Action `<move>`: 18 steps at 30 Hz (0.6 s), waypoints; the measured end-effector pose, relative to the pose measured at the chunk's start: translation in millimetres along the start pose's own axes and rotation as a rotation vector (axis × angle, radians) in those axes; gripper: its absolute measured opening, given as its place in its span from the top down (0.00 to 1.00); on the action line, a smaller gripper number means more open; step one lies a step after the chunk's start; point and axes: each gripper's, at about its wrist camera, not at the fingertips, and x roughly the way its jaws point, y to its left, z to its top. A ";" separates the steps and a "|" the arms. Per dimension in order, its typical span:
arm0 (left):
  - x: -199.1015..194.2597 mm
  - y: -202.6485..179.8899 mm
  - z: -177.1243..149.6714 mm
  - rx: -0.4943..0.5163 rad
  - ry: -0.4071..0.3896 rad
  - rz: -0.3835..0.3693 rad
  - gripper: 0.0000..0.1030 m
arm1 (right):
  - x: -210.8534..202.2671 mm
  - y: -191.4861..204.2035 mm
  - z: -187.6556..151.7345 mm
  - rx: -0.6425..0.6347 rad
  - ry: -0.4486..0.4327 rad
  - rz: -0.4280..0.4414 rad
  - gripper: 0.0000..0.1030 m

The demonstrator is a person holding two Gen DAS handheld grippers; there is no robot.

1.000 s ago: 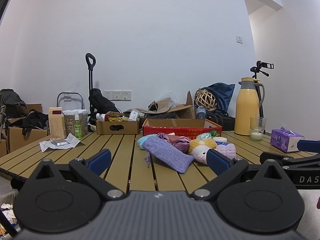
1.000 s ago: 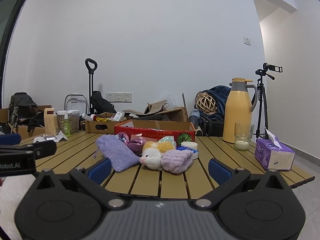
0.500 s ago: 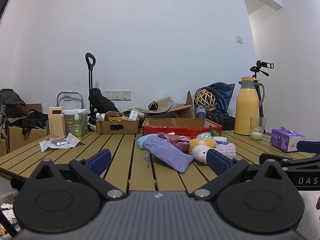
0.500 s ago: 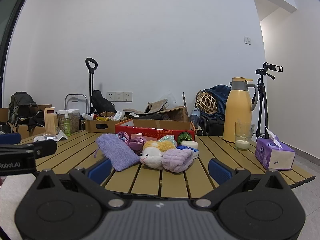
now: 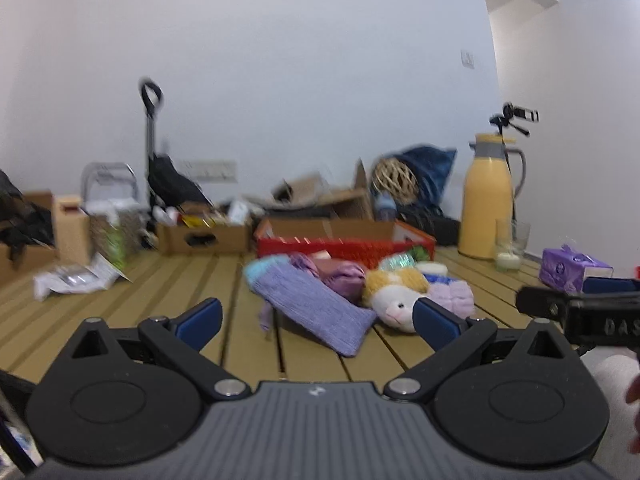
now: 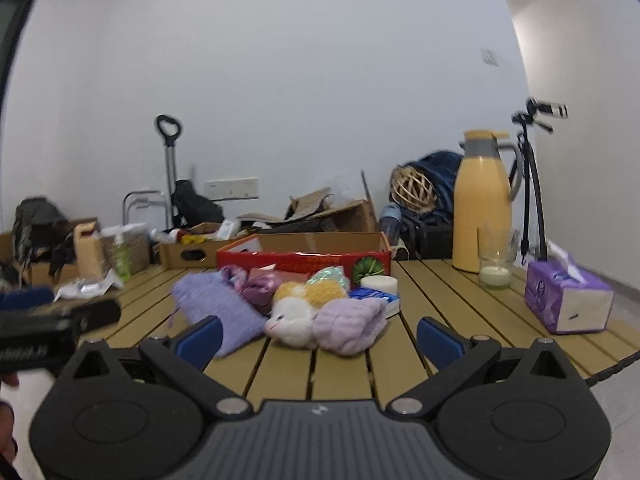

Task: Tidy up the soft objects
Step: 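Reach the left gripper to the purple knit sock and close on it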

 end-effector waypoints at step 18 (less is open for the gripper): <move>172.7 44.0 38.0 -0.043 0.130 0.087 0.01 | 138.7 -8.9 21.5 0.055 0.170 0.191 0.31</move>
